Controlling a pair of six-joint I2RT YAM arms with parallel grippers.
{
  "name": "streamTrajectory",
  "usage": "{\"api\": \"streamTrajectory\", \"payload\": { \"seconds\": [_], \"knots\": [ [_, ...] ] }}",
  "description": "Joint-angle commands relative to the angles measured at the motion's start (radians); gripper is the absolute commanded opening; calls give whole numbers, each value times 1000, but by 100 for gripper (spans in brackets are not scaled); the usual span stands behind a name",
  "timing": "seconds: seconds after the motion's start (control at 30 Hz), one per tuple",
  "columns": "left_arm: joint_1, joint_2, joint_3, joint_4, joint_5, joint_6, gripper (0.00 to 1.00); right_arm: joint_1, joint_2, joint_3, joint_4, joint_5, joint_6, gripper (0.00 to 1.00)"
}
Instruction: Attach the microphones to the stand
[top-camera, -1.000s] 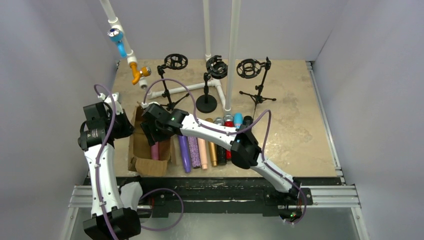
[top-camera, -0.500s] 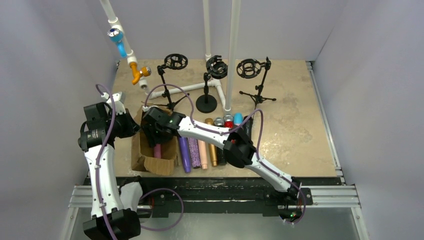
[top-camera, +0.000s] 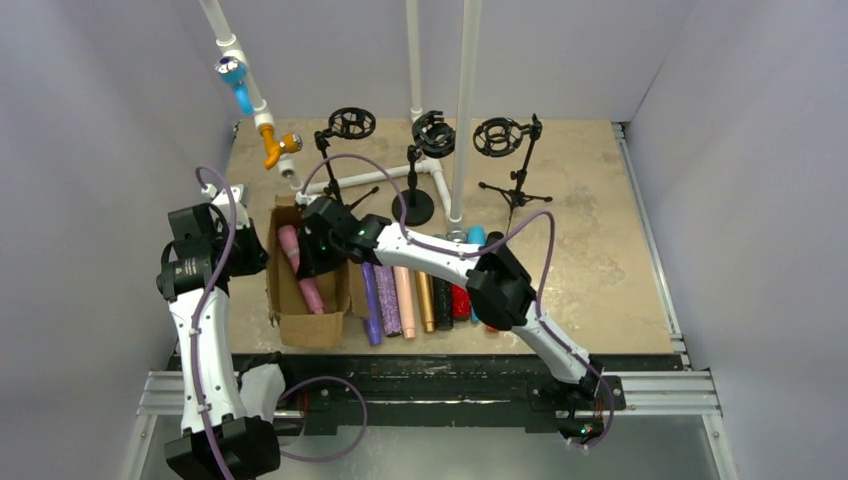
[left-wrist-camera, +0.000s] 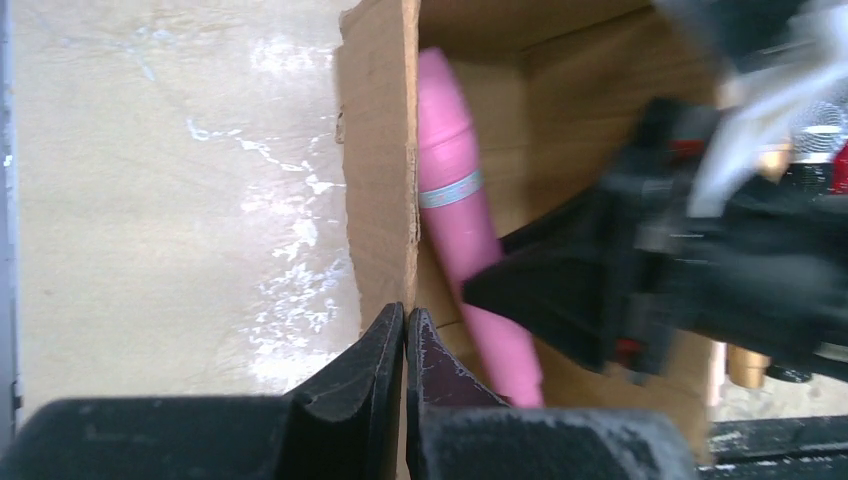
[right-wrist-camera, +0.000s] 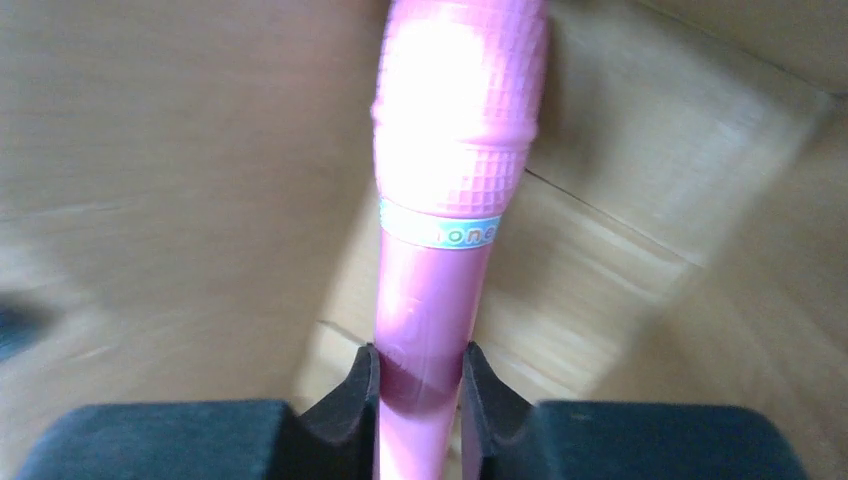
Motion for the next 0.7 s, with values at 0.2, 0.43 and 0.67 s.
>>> {"api": "streamTrajectory", "payload": {
  "seconds": [0.2, 0.43, 0.67],
  "knots": [
    [-1, 36, 57, 92, -311, 147, 0, -100, -345, -205, 326, -215, 102, 7],
    [0, 66, 44, 133, -453, 238, 0, -122, -461, -337, 366, -291, 112, 5],
    [-1, 54, 61, 97, -390, 218, 0, -124, -470, -393, 370, -321, 120, 3]
  ]
}}
